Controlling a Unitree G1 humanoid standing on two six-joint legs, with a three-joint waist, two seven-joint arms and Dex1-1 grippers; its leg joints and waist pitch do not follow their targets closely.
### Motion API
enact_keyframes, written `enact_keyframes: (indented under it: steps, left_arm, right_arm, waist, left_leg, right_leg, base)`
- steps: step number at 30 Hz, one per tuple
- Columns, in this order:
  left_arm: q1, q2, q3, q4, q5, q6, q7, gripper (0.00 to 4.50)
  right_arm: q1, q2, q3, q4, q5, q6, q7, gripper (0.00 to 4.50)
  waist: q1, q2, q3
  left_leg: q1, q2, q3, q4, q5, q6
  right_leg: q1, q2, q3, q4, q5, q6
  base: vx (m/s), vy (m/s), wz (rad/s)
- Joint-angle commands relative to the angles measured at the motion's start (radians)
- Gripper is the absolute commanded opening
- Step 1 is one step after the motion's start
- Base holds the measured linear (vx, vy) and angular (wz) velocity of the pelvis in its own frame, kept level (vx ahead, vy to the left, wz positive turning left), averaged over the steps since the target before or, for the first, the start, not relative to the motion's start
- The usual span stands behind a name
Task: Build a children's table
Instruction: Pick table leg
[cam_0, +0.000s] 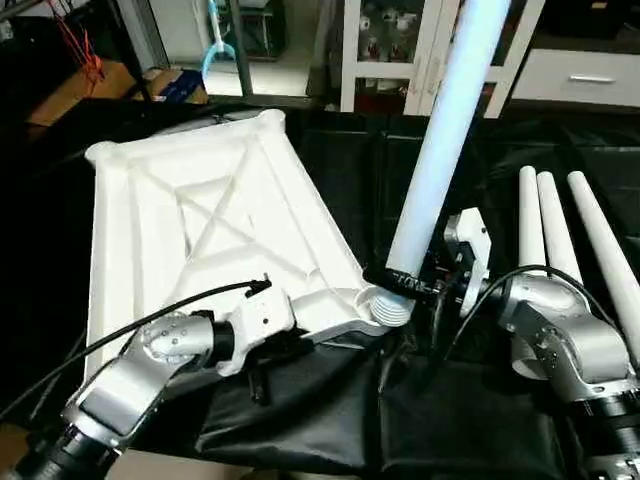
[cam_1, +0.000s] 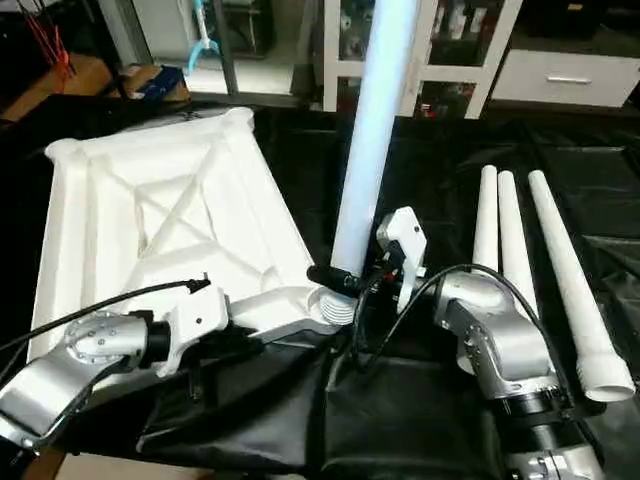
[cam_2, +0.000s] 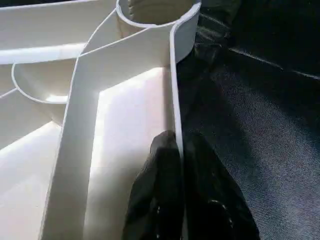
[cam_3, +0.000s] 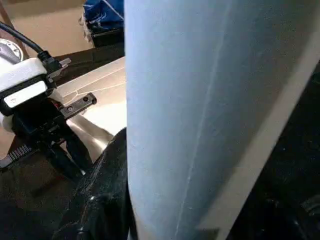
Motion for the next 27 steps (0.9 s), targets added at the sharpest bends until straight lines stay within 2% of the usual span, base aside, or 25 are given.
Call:
enact_keyframes:
  steps: [1, 4, 5, 8, 10, 14, 17, 22, 27]
  left_arm:
    - [0.021, -0.002, -0.03, 0.036, 0.002, 0.013, -0.025, 0.01]
    - [0.024, -0.009, -0.026, 0.041, 0.007, 0.006, -0.023, 0.01]
    - [0.025, -0.012, -0.024, 0.042, 0.007, 0.004, -0.023, 0.01]
    - [0.028, -0.019, -0.017, 0.042, 0.005, 0.002, -0.016, 0.01]
    - [0.025, -0.023, -0.015, 0.042, 0.005, 0.003, -0.016, 0.01]
    - [0.021, -0.028, -0.008, 0.041, 0.005, 0.008, -0.021, 0.01]
    - [0.016, -0.027, -0.003, 0.042, 0.009, 0.01, -0.027, 0.01]
    - [0.013, -0.032, 0.002, 0.043, 0.013, 0.012, -0.034, 0.01]
    - [0.011, -0.037, 0.004, 0.048, 0.013, 0.012, -0.036, 0.01]
  right_arm:
    - [-0.022, 0.016, -0.007, 0.023, -0.006, -0.025, -0.012, 1.87]
    - [-0.05, 0.054, -0.021, 0.058, -0.003, -0.057, -0.036, 1.87]
    - [-0.058, 0.063, -0.024, 0.063, -0.002, -0.061, -0.041, 1.87]
    - [-0.069, 0.077, -0.029, 0.064, 0.006, -0.061, -0.046, 1.87]
    - [-0.071, 0.081, -0.024, 0.058, 0.01, -0.053, -0.039, 1.87]
    - [-0.059, 0.066, 0.005, 0.067, -0.017, -0.062, -0.013, 1.87]
    - [-0.051, 0.041, 0.031, 0.077, -0.03, -0.048, 0.022, 1.87]
    - [-0.05, 0.024, 0.047, 0.083, -0.04, -0.034, 0.045, 1.87]
    - [-0.052, 0.016, 0.056, 0.101, -0.055, -0.03, 0.052, 1.87]
  waist:
    - [-0.006, -0.013, -0.028]
    - [-0.009, -0.014, -0.024]
    - [-0.009, -0.011, -0.023]
    - [-0.007, -0.014, -0.024]
    - [-0.005, -0.014, -0.023]
    - [-0.005, -0.015, -0.021]
    - [-0.004, -0.016, -0.018]
    - [-0.004, -0.019, -0.012]
    - [-0.002, -0.022, -0.009]
  left_leg:
    - [0.026, 0.112, -0.046, -0.092, -0.219, 0.073]
    - [0.029, 0.113, -0.045, -0.097, -0.249, 0.037]
    - [0.03, 0.113, -0.045, -0.097, -0.249, 0.034]
    - [0.032, 0.112, -0.038, -0.098, -0.207, 0.045]
    - [0.031, 0.113, -0.035, -0.097, -0.168, 0.068]
    - [0.029, 0.114, -0.033, -0.1, -0.164, 0.082]
    - [0.03, 0.116, -0.031, -0.102, -0.186, 0.078]
    - [0.032, 0.118, -0.025, -0.107, -0.228, 0.046]
    - [0.035, 0.118, -0.023, -0.109, -0.215, 0.046]
  right_leg:
    - [0.014, -0.096, 0.054, -0.08, -0.087, -0.265]
    - [0.01, -0.096, 0.057, -0.084, -0.154, -0.259]
    - [0.008, -0.096, 0.058, -0.084, -0.152, -0.259]
    - [0.009, -0.095, 0.058, -0.083, -0.104, -0.254]
    - [0.009, -0.096, 0.056, -0.08, -0.058, -0.255]
    - [0.01, -0.096, 0.054, -0.081, -0.055, -0.255]
    - [0.009, -0.099, 0.055, -0.085, -0.095, -0.25]
    - [0.003, -0.1, 0.059, -0.095, -0.178, -0.231]
    - [0.001, -0.1, 0.06, -0.099, -0.184, -0.225]
  base:
    - [0.0, 0.0, 0.0]
    - [0.0, 0.0, 0.0]
    - [0.0, 0.0, 0.0]
    - [0.0, 0.0, 0.0]
    - [0.0, 0.0, 0.0]
    - [0.0, 0.0, 0.0]
    - [0.0, 0.0, 0.0]
    - [0.0, 0.0, 0.0]
    - [0.0, 0.0, 0.0]
